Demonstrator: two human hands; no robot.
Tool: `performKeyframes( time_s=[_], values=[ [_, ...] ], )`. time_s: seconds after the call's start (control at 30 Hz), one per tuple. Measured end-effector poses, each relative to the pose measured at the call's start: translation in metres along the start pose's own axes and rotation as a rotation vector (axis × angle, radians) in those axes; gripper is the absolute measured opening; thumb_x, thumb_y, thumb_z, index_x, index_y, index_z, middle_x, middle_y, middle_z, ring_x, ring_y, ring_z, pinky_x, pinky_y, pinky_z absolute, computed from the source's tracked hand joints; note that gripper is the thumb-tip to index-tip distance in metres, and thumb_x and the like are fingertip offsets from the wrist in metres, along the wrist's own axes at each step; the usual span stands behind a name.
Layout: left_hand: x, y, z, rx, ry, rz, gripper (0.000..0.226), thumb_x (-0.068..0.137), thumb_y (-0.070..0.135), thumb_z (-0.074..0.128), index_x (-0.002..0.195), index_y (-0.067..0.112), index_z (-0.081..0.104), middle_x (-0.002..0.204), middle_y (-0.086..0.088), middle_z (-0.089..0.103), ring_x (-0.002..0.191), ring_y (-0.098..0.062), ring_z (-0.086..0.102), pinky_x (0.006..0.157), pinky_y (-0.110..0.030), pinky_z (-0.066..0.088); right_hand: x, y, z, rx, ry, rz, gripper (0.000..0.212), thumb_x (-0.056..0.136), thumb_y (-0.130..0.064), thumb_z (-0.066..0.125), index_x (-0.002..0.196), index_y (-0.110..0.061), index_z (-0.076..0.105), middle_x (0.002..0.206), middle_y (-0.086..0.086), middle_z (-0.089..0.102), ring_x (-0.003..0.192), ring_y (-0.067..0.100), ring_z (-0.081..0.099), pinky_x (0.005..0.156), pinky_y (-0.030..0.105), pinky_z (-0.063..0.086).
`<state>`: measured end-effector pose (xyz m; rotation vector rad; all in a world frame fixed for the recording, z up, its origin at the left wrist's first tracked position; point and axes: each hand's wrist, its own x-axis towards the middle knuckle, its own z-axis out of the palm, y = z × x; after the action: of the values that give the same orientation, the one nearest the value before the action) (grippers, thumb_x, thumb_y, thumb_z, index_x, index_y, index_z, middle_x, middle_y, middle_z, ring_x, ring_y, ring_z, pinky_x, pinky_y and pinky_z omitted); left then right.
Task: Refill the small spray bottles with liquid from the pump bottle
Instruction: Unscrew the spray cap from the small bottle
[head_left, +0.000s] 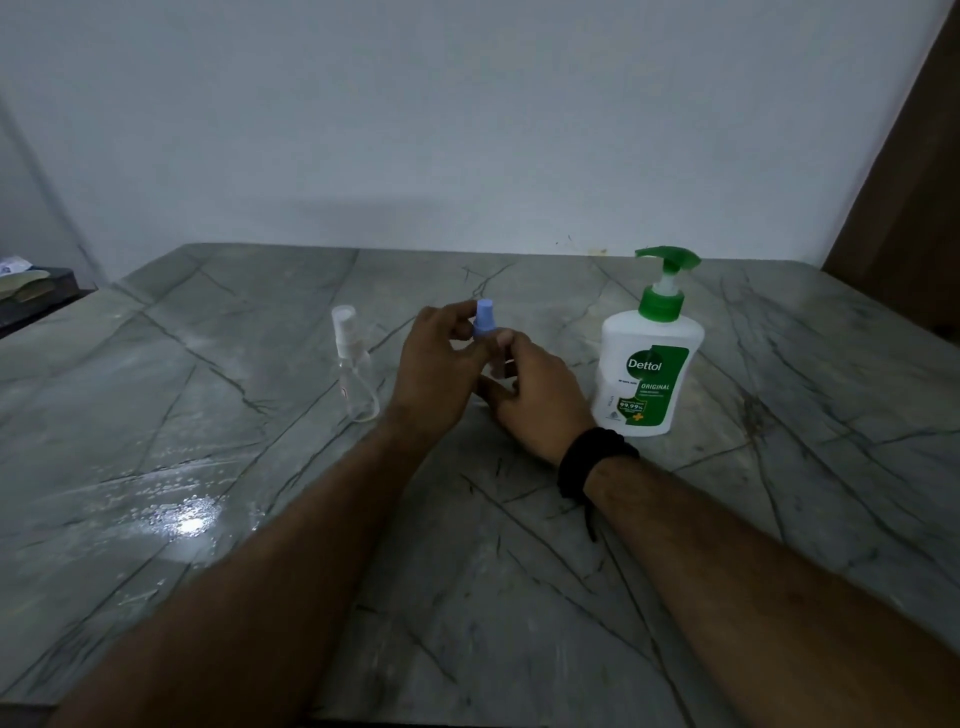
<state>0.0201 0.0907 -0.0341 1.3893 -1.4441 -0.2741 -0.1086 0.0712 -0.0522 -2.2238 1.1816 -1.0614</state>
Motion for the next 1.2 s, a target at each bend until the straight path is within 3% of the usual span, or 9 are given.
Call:
performKeyframes(
  time_s=[0.17,0.3,0.5,0.63,0.73,0.87,1.07,1.13,1.2],
  values=[
    [-0.005,0.003,0.002,-0.05,0.005,-0.001,0.038,0.089,0.057,0.055,0.115,0.03,0.064,0.106,0.012,0.058,0.096,0.004,0.055,0.076,-0.012,0.039,0.001,0.002,-0.002,0.031,0.024,0.028,0.052,0.094,-0.033,0.065,0.141,-0.018,0.048,0.117,0.002,0.067,0.104,0.017,0.064,0.093,0.038,0.053],
    [-0.007,0.005,0.0,-0.22,0.034,-0.047,0.016,0.093,0.031,0.057,0.107,0.023,0.058,0.102,0.01,0.065,0.098,-0.002,0.062,0.08,-0.021,0.05,0.0,0.003,-0.002,0.011,0.012,0.028,0.054,0.094,-0.037,0.065,0.142,-0.019,0.047,0.118,0.0,0.065,0.101,0.013,0.06,0.093,0.036,0.052],
    [-0.006,0.008,-0.005,-0.249,0.092,-0.027,0.032,0.088,0.029,0.064,0.116,0.023,0.051,0.091,0.003,0.062,0.087,-0.004,0.061,0.075,-0.019,0.049,0.0,0.002,-0.002,0.016,0.001,0.036,0.056,0.093,-0.039,0.066,0.142,-0.019,0.046,0.118,0.001,0.065,0.104,0.016,0.061,0.095,0.038,0.052],
    [-0.007,0.01,-0.005,-0.204,0.0,-0.018,0.035,0.093,0.022,0.059,0.128,0.019,0.056,0.115,0.005,0.064,0.105,-0.005,0.061,0.089,-0.027,0.051,-0.001,0.002,-0.003,0.014,-0.006,0.021,0.057,0.094,-0.038,0.065,0.143,-0.018,0.046,0.119,0.001,0.065,0.104,0.015,0.061,0.095,0.038,0.052],
    [-0.007,0.013,-0.004,-0.16,0.004,0.045,0.036,0.094,0.018,0.06,0.129,0.014,0.058,0.118,0.001,0.066,0.108,-0.007,0.062,0.095,-0.029,0.051,-0.001,0.002,-0.003,0.018,0.002,0.014,0.058,0.093,-0.036,0.066,0.144,-0.017,0.046,0.118,0.001,0.065,0.104,0.016,0.061,0.095,0.039,0.051],
    [-0.005,0.019,-0.006,-0.103,0.104,0.125,0.036,0.09,0.021,0.065,0.124,0.013,0.058,0.115,0.0,0.056,0.097,0.001,0.057,0.081,-0.007,0.046,-0.001,0.005,-0.002,0.024,0.019,0.021,0.061,0.091,-0.039,0.068,0.143,-0.016,0.046,0.12,0.001,0.065,0.106,0.015,0.061,0.096,0.037,0.051],
    [-0.004,0.032,-0.014,-0.209,0.275,0.279,0.027,0.088,0.009,0.067,0.112,0.006,0.054,0.113,-0.01,0.052,0.101,-0.016,0.058,0.08,-0.034,0.057,0.001,0.007,-0.001,0.011,0.072,0.048,0.062,0.089,-0.04,0.071,0.141,-0.016,0.047,0.115,0.002,0.064,0.102,0.016,0.061,0.093,0.034,0.052],
    [-0.005,0.031,-0.015,-0.153,0.272,0.273,0.025,0.087,0.007,0.067,0.106,0.011,0.052,0.11,-0.007,0.054,0.099,-0.015,0.059,0.079,-0.034,0.057,0.001,0.007,0.0,0.018,0.087,0.055,0.062,0.088,-0.039,0.072,0.14,-0.017,0.046,0.113,0.003,0.064,0.101,0.016,0.061,0.092,0.033,0.052],
    [-0.006,0.025,-0.013,-0.044,0.254,0.26,0.027,0.085,0.005,0.068,0.103,0.013,0.05,0.107,-0.005,0.052,0.093,-0.011,0.058,0.078,-0.025,0.055,0.0,0.006,-0.001,0.024,0.097,0.059,0.06,0.087,-0.037,0.073,0.138,-0.017,0.046,0.113,0.004,0.064,0.1,0.017,0.062,0.091,0.035,0.053]
  ],
)
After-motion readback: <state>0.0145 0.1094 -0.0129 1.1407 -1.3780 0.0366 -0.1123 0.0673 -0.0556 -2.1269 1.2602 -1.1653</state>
